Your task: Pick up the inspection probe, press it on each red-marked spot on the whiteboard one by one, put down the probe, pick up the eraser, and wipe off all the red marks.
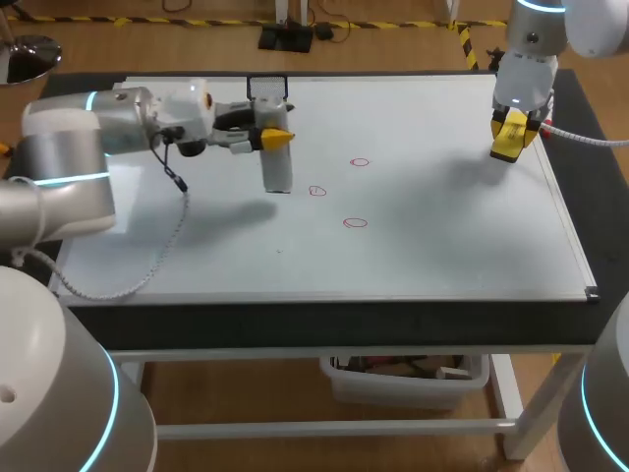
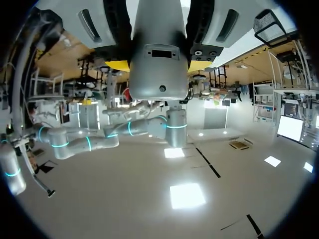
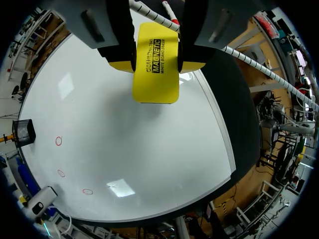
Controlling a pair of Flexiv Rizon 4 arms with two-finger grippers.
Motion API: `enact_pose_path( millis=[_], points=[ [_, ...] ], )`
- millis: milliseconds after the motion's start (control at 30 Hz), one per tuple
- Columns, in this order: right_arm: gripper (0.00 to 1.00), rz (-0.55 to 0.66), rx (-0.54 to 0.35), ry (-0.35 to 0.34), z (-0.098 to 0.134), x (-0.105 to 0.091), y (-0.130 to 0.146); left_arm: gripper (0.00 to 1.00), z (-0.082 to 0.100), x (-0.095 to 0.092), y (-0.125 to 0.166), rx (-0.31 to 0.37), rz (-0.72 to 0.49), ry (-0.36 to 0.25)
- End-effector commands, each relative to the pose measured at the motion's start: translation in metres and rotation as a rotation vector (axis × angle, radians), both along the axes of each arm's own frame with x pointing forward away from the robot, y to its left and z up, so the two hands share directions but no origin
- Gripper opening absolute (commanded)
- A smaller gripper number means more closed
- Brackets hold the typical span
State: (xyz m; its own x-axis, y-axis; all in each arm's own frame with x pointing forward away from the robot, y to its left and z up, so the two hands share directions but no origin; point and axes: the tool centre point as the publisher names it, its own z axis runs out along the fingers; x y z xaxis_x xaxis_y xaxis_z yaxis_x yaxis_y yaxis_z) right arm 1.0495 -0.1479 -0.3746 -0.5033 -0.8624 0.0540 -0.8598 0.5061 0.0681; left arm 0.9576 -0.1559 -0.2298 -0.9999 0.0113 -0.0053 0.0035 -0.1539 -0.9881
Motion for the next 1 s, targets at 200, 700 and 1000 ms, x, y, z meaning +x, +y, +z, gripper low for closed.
enact_pose_path(
  millis=[200, 700, 1000],
  points=[
    [0.0, 0.002, -0.002, 0.001, 0.001, 0.001, -0.001, 0.0, -0.012, 0.015, -0.031, -0.005, -0.093, -0.01],
    [0.0, 0.002, -0.002, 0.001, 0.001, 0.001, -0.001, 0.0, -0.03, 0.029, -0.059, 0.01, -0.154, 0.003],
    [0.0, 0.002, -0.002, 0.001, 0.001, 0.001, -0.001, 0.0, -0.042, 0.036, -0.063, 0.011, -0.158, -0.002]
  ],
)
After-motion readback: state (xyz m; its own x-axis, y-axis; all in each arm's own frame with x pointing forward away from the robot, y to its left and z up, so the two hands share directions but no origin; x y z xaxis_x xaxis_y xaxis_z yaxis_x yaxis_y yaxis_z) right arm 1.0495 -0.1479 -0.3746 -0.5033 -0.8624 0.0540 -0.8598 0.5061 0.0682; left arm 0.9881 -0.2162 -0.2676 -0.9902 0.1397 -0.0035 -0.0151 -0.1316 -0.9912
